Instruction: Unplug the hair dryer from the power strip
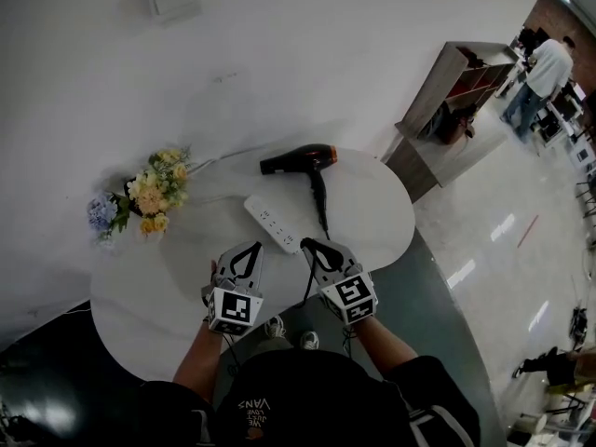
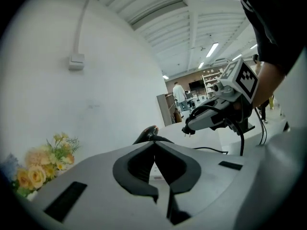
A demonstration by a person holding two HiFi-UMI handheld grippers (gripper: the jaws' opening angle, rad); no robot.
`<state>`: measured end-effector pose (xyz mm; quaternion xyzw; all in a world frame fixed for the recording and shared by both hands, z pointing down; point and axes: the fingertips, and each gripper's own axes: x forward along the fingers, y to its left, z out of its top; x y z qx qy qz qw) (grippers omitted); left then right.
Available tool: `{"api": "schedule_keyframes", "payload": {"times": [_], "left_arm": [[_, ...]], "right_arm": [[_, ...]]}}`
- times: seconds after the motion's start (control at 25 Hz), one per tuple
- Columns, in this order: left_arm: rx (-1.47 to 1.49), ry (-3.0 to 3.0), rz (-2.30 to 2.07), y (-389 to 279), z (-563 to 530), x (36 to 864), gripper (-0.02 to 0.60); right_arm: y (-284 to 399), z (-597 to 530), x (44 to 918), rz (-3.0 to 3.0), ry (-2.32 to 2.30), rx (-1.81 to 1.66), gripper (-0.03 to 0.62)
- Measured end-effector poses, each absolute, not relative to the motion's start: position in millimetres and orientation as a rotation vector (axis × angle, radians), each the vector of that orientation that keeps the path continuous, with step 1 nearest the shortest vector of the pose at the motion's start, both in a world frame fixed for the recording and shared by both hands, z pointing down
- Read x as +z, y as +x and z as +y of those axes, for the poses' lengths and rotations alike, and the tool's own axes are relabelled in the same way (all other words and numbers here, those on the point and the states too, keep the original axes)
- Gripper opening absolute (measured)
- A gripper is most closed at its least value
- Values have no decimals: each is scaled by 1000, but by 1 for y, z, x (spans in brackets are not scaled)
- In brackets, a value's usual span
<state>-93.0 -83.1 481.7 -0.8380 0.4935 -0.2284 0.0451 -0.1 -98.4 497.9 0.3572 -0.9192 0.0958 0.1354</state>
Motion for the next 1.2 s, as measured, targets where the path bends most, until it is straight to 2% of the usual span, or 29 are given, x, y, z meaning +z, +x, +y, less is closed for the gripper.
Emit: {"api": "schedule_keyframes", "payload": {"times": [0.64,1.2], "left_arm": [[-421,-2519,1807,-89,-4,442,18],[-403,-2515,1903,-84,46,448,18]], "right_arm": [[42,-33,477,-2712,1005,350,69],[69,-4,477,-2689,991,367,69]]}}
